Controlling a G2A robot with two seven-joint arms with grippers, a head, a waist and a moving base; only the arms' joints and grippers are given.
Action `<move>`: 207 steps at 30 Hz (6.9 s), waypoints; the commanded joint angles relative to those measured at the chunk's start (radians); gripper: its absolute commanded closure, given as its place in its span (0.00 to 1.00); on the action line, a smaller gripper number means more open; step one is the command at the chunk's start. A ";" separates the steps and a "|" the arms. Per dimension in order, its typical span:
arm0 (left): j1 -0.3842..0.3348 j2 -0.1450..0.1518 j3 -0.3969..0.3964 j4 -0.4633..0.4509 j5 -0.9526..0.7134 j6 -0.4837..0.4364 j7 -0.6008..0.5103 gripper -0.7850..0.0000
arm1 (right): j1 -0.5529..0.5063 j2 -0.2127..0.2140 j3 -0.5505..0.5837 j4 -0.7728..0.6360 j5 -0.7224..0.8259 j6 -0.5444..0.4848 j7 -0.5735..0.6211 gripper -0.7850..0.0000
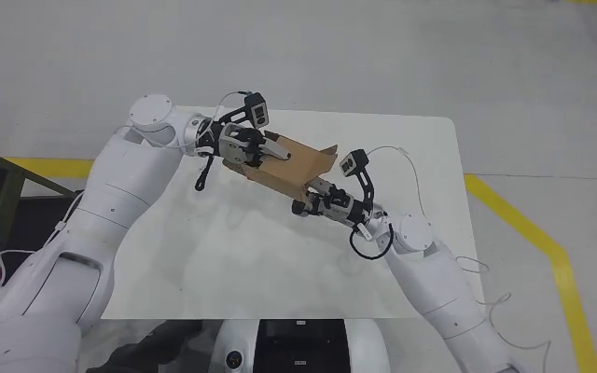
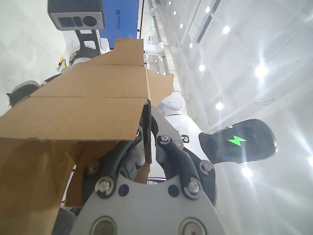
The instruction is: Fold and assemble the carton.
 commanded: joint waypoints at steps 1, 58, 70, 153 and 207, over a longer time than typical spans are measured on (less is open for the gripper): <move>0.001 0.000 -0.007 0.014 0.004 -0.002 0.001 1.00 | -0.012 0.003 0.015 -0.009 0.011 -0.018 0.001 0.00; 0.075 0.004 -0.107 0.015 0.103 0.019 0.019 1.00 | -0.015 -0.001 0.085 -0.039 0.307 -0.167 0.159 0.00; 0.062 -0.008 -0.104 0.051 0.096 0.018 0.033 1.00 | -0.018 -0.011 0.027 -0.051 0.292 -0.157 0.196 0.00; 0.039 -0.041 -0.100 0.026 -0.004 0.090 0.000 1.00 | 0.080 -0.056 -0.108 0.130 0.051 0.027 -0.025 0.00; 0.119 -0.015 -0.163 0.011 0.148 0.080 0.001 1.00 | -0.009 -0.025 0.024 -0.057 0.182 -0.184 0.118 0.00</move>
